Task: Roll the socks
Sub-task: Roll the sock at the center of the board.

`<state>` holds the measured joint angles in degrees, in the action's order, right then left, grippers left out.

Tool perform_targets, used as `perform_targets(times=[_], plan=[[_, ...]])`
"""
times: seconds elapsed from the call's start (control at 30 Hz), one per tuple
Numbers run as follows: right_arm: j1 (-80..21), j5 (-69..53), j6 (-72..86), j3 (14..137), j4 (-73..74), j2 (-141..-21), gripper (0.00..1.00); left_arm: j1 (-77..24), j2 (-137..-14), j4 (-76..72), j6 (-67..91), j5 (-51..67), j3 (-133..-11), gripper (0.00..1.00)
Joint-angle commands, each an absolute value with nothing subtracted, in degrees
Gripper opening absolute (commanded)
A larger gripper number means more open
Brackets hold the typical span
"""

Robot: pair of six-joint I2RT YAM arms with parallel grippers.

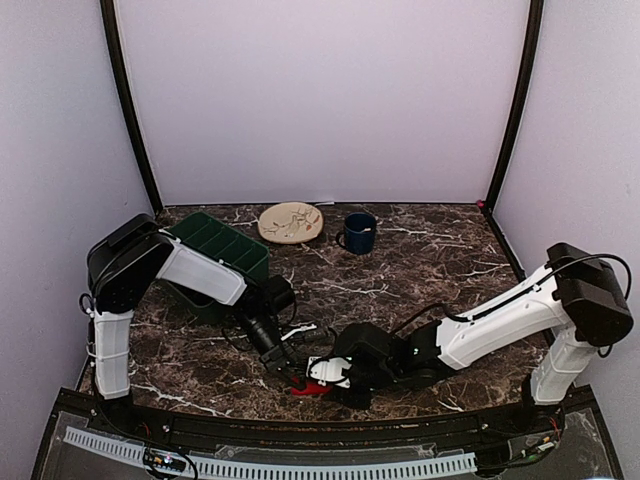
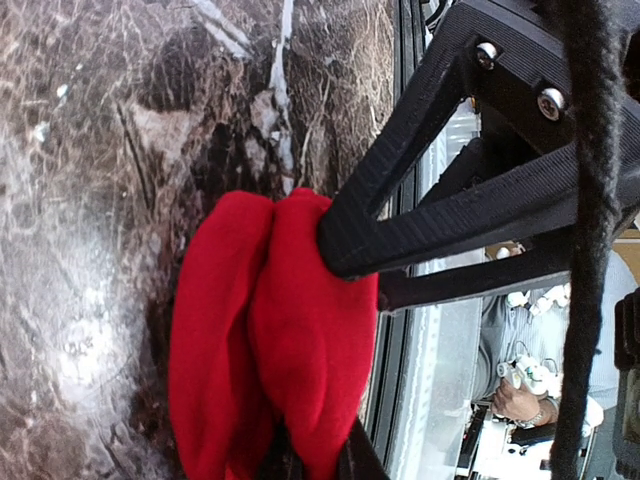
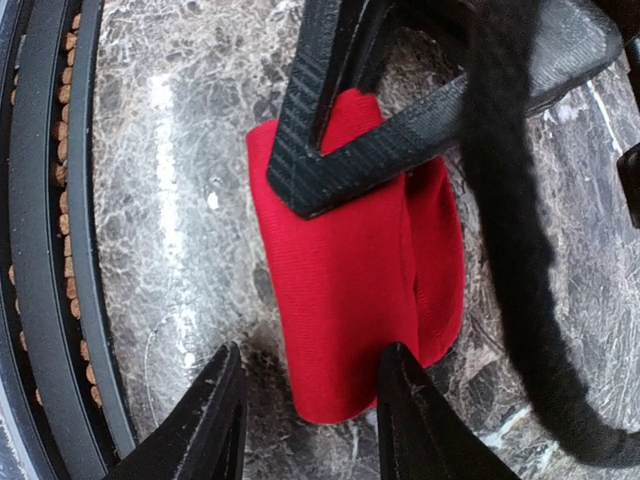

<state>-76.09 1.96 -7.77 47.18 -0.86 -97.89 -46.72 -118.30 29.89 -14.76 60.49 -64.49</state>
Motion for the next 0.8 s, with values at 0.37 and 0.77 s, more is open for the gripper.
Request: perform_targets(times=[0.37, 0.77], plan=[[-76.6, 5.8, -11.1, 49.0, -2.0, -100.6, 0.4, -46.3, -119.7, 33.1, -16.8, 61.3, -65.0, 0.06], [-76.3, 0.7, -11.9, 51.1, 1.0, -102.0, 0.1, -46.3, -120.1, 33.2, -16.2, 60.3, -65.1, 0.11]])
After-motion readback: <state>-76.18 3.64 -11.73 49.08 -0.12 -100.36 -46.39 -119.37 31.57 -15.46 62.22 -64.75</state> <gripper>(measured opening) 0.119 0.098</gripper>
